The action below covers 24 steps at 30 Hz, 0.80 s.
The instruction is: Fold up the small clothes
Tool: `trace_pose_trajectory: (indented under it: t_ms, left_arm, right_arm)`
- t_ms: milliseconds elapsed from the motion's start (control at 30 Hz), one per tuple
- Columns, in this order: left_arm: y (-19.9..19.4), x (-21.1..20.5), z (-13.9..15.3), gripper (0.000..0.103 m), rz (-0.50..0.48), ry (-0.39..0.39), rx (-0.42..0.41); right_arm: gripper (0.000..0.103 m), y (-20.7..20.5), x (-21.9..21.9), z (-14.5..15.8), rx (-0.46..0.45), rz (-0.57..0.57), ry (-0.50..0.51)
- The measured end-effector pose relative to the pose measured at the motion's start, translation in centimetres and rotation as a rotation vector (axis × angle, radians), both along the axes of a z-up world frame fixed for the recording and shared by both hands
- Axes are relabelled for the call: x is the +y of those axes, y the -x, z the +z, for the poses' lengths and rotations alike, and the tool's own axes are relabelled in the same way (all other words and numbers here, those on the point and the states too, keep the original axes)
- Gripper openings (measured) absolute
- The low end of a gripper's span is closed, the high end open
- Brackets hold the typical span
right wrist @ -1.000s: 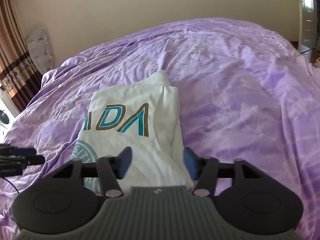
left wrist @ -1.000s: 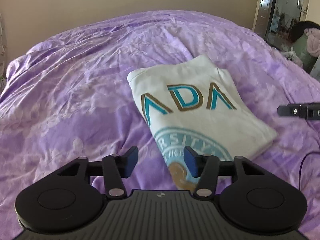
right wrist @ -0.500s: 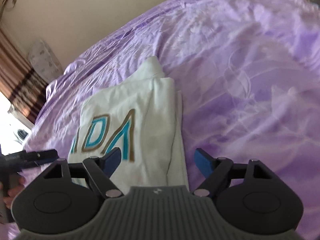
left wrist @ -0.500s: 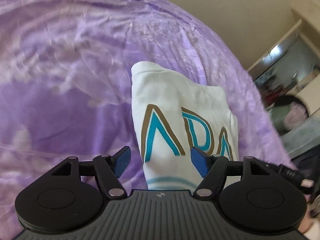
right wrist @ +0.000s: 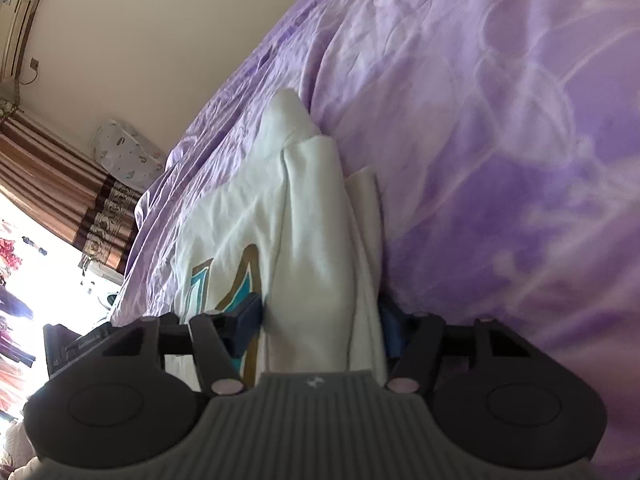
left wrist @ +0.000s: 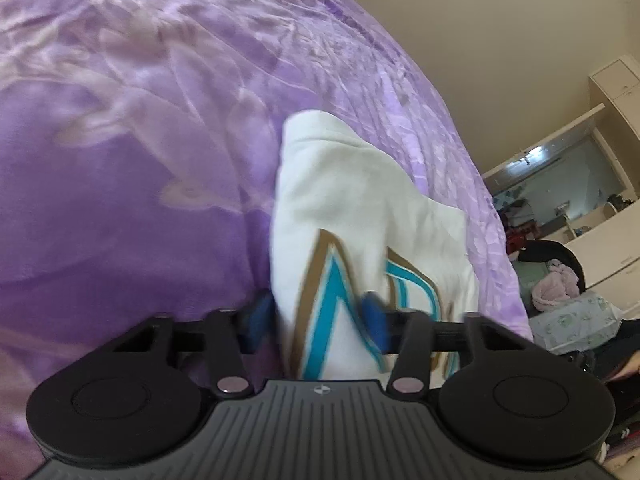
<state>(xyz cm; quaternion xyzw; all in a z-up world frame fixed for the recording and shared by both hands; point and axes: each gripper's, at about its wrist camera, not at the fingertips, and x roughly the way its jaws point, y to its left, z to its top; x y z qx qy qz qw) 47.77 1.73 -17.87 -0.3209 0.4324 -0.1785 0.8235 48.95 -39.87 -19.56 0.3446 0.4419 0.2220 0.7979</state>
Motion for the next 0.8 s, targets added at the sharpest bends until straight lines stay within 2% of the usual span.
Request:
trace_pose_trajectory:
  t_ms: [33, 100, 133, 200, 267, 367, 567, 800]
  left_arm:
    - [0.1, -0.1, 0.0, 0.04, 0.011, -0.012, -0.005]
    - [0.5, -0.4, 0.4, 0.032, 0.017, -0.021, -0.027]
    - [0.7, -0.6, 0.7, 0.028, 0.019, -0.03, -0.035]
    - [1.0, -1.0, 1.6, 0.024, 0.023, -0.054, -0.051]
    - [1.3, -1.5, 2.8, 0.022, 0.021, -0.098, -0.065]
    - [2.2, -2.0, 4.8, 0.02, 0.016, -0.15, -0.098]
    - [5.6, -1.9, 10.2, 0.019, 0.013, -0.226, -0.169]
    - [11.6, -0.3, 19.4, 0.019, 0.02, -0.313, -0.256]
  right_arm:
    - [0.05, -0.1, 0.2, -0.1, 0.001, 0.0, 0.0]
    - [0.037, -0.1, 0.3, -0.2, 0.009, -0.008, -0.008]
    - [0.033, 0.0, 0.4, -0.1, 0.01, -0.01, -0.008]
    - [0.026, 0.1, 0.6, 0.4, -0.003, -0.015, 0.009]
    - [0.022, 0.5, 1.0, 1.7, -0.034, -0.011, 0.06]
    - [0.02, 1.1, 2.0, 4.2, -0.085, -0.006, 0.128]
    - [0.019, 3.4, 3.6, 10.4, -0.161, 0.0, 0.172]
    - [0.018, 9.1, 6.3, 18.7, -0.229, 0.015, 0.166]
